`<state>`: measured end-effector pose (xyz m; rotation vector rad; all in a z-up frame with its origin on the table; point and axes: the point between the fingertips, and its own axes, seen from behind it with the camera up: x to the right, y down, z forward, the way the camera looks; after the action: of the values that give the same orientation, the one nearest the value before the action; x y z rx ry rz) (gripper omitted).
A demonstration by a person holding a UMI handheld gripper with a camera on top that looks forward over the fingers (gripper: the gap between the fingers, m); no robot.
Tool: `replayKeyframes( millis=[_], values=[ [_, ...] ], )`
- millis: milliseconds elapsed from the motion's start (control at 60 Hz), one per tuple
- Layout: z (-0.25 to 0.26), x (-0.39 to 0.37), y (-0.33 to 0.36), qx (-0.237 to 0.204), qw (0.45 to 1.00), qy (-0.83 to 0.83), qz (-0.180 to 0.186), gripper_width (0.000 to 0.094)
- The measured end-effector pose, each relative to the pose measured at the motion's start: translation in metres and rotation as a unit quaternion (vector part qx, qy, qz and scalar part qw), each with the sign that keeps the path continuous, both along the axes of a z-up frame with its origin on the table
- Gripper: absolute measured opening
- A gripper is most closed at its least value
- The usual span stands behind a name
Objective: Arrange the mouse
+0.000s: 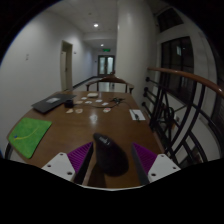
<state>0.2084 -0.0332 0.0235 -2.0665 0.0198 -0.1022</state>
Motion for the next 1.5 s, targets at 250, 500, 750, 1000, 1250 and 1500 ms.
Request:
replayKeyframes(
  millis=[250,500,750,1000,1250,1500],
  values=[
    [-0.01,0.01,0.04,0.011,1.0,0.013,-0.018,0.0385],
    [-0.005,0.007,0.042,0.041,0.999,0.03,-0.014,0.0264],
    [0.105,-0.024,0.023,0.106,0.993,-0.008,-0.053,0.0241],
    [0.191,-0.243,0.029,0.189,0.982,0.028,0.009,0.0242],
    [0.032,-0.371,0.048,0.032,0.996,0.064,0.05,0.0242],
    [-0.002,-0.363,0.051,0.022,0.999,-0.008,0.038,0.0287]
  ],
)
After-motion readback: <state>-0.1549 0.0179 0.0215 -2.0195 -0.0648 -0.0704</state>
